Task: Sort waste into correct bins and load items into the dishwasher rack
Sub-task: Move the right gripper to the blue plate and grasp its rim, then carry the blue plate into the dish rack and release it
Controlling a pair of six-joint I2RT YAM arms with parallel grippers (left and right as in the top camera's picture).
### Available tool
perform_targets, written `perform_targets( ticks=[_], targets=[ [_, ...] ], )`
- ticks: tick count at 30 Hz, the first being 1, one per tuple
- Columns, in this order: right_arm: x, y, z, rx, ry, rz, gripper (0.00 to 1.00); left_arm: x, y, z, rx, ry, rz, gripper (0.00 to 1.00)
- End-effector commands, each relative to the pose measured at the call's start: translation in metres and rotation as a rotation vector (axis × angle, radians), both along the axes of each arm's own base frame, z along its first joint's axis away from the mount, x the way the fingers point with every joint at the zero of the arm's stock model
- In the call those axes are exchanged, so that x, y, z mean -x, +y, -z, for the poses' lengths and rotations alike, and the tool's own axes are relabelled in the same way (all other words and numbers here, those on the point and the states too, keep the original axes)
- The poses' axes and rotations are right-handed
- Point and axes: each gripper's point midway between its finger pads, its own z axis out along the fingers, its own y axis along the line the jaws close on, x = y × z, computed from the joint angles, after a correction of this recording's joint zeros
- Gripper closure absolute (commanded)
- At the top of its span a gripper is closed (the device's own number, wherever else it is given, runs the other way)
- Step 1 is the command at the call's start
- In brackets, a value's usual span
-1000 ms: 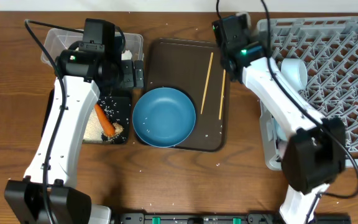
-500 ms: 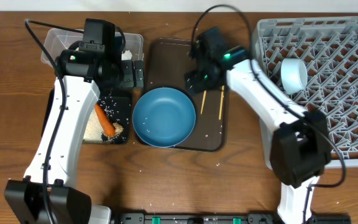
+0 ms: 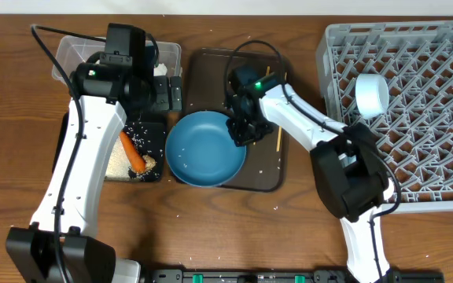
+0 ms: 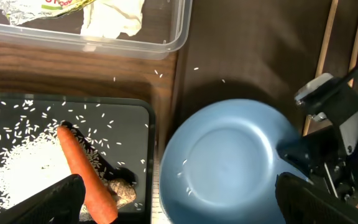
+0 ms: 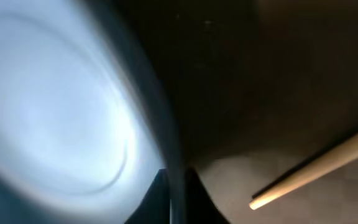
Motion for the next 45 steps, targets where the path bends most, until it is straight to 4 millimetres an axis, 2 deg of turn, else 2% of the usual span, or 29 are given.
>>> perform_targets(
  ticks=[1,4,6,8,11,13,15,19,21,25,28,33,39,42,45],
  targets=[
    [-0.006,-0.004,-0.005,-0.023,-0.001,0.016,0.99,0.000,-0.001,0.001,-0.002,0.004,0.012,0.02],
    [-0.022,-0.016,-0.018,-0.041,-0.031,0.058,0.99,0.000,-0.001,0.001,-0.002,0.004,0.012,0.02],
    [-0.037,-0.027,-0.035,-0.061,-0.071,0.094,0.99,0.000,-0.001,0.001,-0.002,0.004,0.011,0.02],
    [-0.055,-0.041,-0.059,-0.088,-0.129,0.137,0.99,0.000,-0.001,0.001,-0.002,0.004,0.012,0.02],
    [-0.085,-0.069,-0.106,-0.139,-0.250,0.212,0.99,0.000,-0.001,0.001,-0.002,0.004,0.012,0.02],
    [-0.104,-0.094,-0.138,-0.149,-0.346,0.269,0.99,0.000,-0.001,0.001,-0.002,0.004,0.012,0.02],
    [-0.120,-0.129,-0.168,-0.105,-0.455,0.342,0.99,0.000,-0.001,0.001,-0.002,0.004,0.012,0.02],
    [-0.135,-0.228,-0.223,0.141,-0.681,0.548,0.99,0.000,-0.001,0.001,-0.002,0.004,0.012,0.02],
    [-0.130,-0.280,-0.251,0.290,-0.778,0.667,0.99,0.000,-0.001,0.001,-0.002,0.004,0.011,0.02],
    [-0.111,-0.367,-0.298,0.570,-0.924,0.899,0.99,0.000,-0.001,0.001,-0.002,0.004,0.012,0.02],
    [-0.089,-0.423,-0.324,0.808,-0.990,1.058,0.99,0.000,-0.001,0.001,-0.002,0.004,0.012,0.02],
    [-0.066,-0.482,-0.347,1.075,-1.025,1.205,0.99,0.000,-0.001,0.001,-0.002,0.004,0.012,0.02],
    [-0.057,-0.539,-0.359,1.231,-1.040,1.278,0.99,0.000,-0.001,0.001,-0.002,0.004,0.012,0.02],
    [-0.056,-0.567,-0.352,1.296,-1.010,1.273,0.99,0.000,-0.001,0.001,-0.002,0.004,0.012,0.02],
    [-0.055,-0.592,-0.336,1.354,-0.952,1.257,0.99,0.000,-0.001,0.001,-0.002,0.004,0.012,0.02]
  ],
)
